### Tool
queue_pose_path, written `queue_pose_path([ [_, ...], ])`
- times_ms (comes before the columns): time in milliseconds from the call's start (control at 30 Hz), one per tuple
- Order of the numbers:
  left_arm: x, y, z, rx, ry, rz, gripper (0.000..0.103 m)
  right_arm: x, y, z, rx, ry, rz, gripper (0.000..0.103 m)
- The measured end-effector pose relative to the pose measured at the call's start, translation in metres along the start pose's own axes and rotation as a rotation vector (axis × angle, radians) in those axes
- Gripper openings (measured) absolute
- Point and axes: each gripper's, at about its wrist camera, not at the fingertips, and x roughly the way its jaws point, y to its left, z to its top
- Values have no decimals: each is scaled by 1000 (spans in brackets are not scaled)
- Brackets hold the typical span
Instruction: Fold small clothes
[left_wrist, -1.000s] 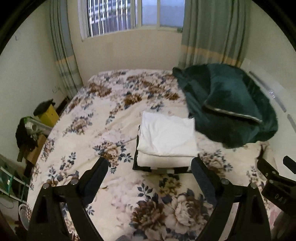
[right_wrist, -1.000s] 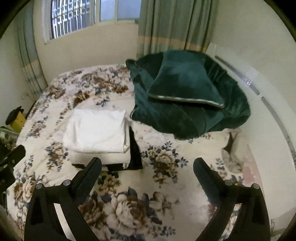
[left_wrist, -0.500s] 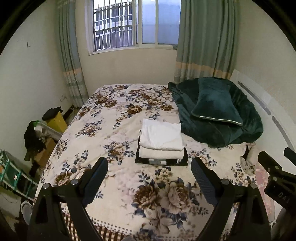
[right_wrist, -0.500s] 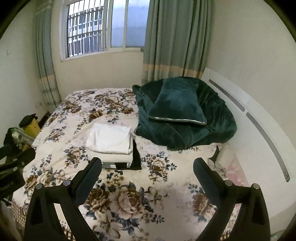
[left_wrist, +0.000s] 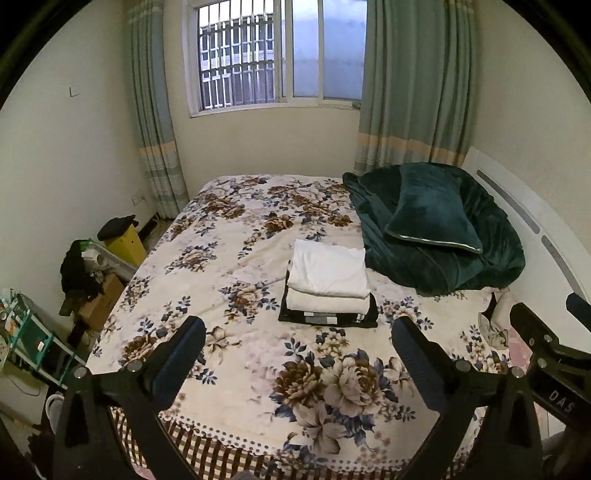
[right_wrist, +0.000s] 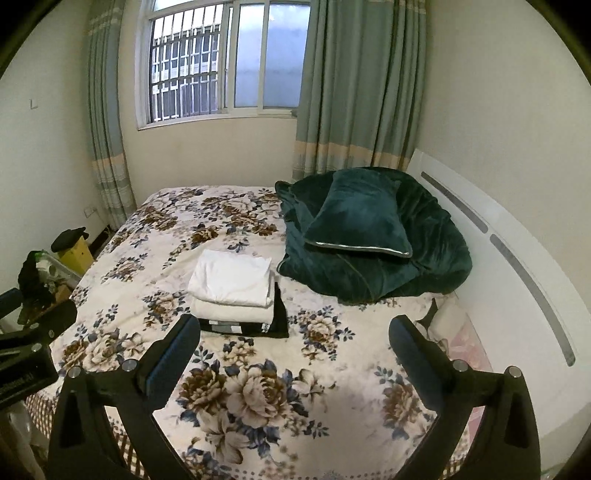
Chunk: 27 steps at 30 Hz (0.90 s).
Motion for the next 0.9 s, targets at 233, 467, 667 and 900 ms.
queue_pose_path([
  [233,-8,1,-1,-3,-23,19,103,-7,-2,0,1,-14,12,103],
  [467,-15,-1,-4,0,-35,25,103,-6,-4,2,-12,-11,27,103],
  [667,-18,0,-5,0,-30,25,103,-5,-8,2,-7,-10,28,103],
  [900,-18,0,-4,2,-33,22,103,-5,-9,1,-7,-15,30,103],
])
